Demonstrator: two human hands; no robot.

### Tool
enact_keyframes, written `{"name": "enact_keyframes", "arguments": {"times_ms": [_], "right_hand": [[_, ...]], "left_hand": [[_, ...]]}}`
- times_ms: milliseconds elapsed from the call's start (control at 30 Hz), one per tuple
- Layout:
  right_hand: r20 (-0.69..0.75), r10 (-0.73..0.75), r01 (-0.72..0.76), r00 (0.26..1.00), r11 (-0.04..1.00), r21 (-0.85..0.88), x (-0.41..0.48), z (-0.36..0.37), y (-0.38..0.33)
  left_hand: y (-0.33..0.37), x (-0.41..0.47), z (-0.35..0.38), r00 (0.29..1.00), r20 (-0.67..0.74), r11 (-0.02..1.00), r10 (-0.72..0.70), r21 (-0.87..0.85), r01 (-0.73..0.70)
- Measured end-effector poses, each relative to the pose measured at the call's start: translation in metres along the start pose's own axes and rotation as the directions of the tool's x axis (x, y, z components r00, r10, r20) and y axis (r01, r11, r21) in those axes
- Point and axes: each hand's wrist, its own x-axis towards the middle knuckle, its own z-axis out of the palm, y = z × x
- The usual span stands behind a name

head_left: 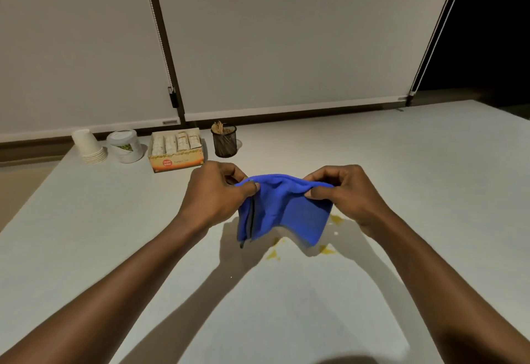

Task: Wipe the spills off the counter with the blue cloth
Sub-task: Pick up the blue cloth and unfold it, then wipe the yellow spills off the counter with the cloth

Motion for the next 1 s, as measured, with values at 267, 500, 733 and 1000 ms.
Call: {"name": "enact_keyframes", "arguments": {"times_ms": [267, 500, 733, 1000], "right_hand": [[0.224, 0.025, 0.015, 0.974, 0.984, -0.176, 0.001, -0.020, 0.000], [-0.013, -0.293, 0.279, 0.956, 0.921, -0.273, -0.005, -0.048, 0.005], [0.282, -0.204, 0.327, 0.938, 0.793, -0.513, -0.085, -0.040, 0.081], [0.382, 0.007, 0.310, 0.924, 0.569, -0.761, -0.119, 0.016, 0.133]], "left_hand": [[-0.014, -0.003, 0.011, 1.000, 0.003, 1.000, -0.022, 0.008, 0.022], [0.007, -0.002, 0.040, 0.996, -0.033, 0.995, 0.080, -0.061, -0.081], [-0.023, -0.057, 0.097, 0.979, 0.159, 0.975, 0.123, 0.163, -0.149], [-0.078, -0.144, 0.123, 0.987, 0.161, 0.842, -0.013, 0.534, -0.076]]}}
